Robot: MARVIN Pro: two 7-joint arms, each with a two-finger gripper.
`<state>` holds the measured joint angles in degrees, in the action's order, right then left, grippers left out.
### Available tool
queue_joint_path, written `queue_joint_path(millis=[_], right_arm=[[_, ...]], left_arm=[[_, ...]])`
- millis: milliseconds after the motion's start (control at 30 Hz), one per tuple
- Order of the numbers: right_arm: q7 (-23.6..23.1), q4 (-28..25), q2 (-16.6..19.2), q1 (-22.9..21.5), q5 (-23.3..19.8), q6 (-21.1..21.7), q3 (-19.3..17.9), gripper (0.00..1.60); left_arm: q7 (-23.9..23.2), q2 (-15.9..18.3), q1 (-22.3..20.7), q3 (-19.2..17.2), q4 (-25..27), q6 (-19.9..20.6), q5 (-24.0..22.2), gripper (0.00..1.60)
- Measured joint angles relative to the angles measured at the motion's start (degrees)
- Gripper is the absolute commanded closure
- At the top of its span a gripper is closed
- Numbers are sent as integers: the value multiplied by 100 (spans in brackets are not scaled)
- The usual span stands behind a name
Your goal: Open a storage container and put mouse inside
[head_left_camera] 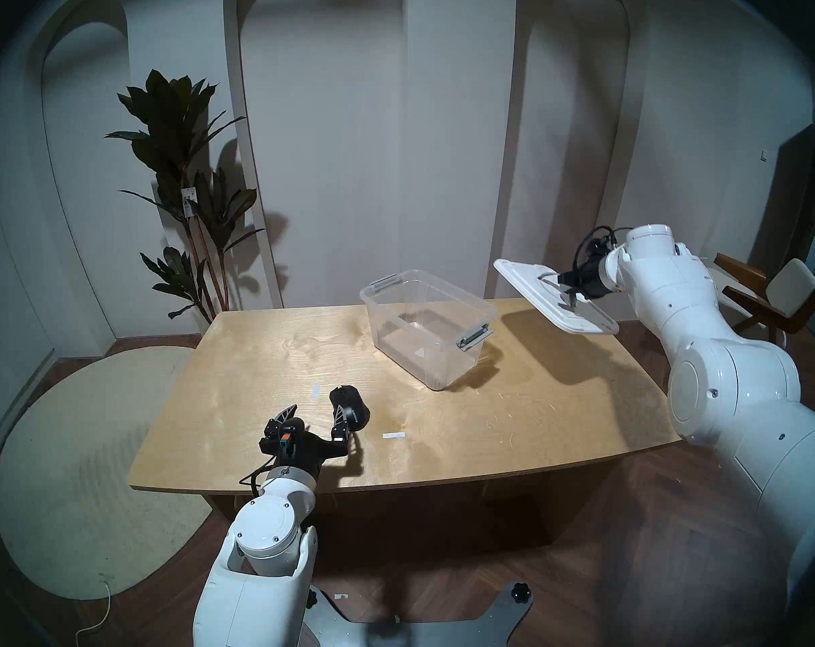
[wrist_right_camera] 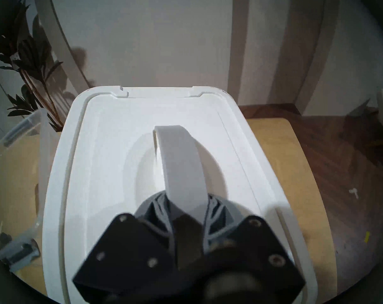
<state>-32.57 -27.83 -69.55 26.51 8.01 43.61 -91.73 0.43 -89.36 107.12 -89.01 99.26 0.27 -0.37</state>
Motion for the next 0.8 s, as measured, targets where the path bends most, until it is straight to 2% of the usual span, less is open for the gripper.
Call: queue_joint_path(millis=[333, 367, 400, 600, 800], right_arm=[[-132, -563, 9, 838, -118, -283, -145, 160], [-125, -611, -4, 904, -124, -311, -156, 142], [-57, -739, -42, 1071, -129, -393, -175, 0], [496, -1191, -192, 1604, -122, -781, -265, 0], [751, -1580, -281, 1934, -158, -1278, -359, 0]], left_arm=[[0, 0, 3, 0, 15, 0, 0, 0], [0, 0, 3, 0, 16, 0, 0, 0], [0, 0, 3, 0, 19, 0, 0, 0], [0, 0, 4, 0, 26, 1, 0, 0], [0, 0, 2, 0, 24, 1, 0, 0]])
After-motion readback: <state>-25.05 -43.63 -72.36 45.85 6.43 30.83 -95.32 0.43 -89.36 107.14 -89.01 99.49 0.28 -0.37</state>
